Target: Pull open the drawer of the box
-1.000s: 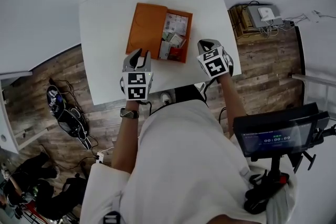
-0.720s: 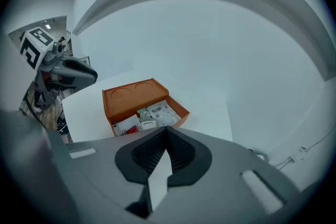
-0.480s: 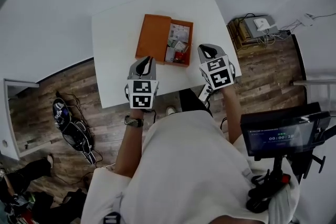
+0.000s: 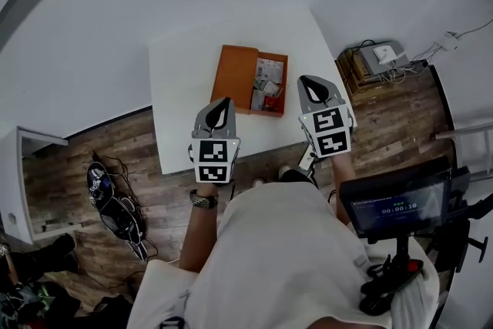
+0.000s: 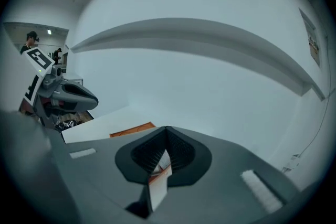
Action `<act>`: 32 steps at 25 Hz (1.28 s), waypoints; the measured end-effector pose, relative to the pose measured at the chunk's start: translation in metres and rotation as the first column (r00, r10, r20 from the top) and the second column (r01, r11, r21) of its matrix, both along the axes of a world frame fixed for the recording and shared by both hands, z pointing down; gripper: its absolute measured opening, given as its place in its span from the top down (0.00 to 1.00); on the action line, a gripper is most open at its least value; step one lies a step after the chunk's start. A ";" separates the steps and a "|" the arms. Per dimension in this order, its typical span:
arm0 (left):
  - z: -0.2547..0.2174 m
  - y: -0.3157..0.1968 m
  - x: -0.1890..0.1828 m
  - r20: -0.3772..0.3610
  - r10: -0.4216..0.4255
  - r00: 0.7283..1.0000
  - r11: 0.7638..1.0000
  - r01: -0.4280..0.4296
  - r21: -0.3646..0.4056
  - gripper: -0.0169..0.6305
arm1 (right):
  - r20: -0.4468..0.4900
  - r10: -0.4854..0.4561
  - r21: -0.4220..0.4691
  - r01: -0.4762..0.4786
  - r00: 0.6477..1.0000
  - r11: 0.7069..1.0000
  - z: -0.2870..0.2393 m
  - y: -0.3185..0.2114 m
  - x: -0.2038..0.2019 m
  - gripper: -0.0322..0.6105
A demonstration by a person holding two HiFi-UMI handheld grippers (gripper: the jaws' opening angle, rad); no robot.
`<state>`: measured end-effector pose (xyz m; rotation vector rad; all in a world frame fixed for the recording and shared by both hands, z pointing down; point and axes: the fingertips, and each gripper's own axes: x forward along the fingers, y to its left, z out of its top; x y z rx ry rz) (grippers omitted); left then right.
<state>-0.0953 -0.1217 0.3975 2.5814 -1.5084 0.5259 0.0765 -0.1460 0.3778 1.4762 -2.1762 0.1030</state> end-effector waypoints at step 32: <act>-0.137 -0.030 0.018 -0.001 -0.137 0.991 0.939 0.130 0.318 0.96 | 0.145 -0.228 0.282 0.181 0.963 0.942 -0.138 -0.021 -0.011 0.95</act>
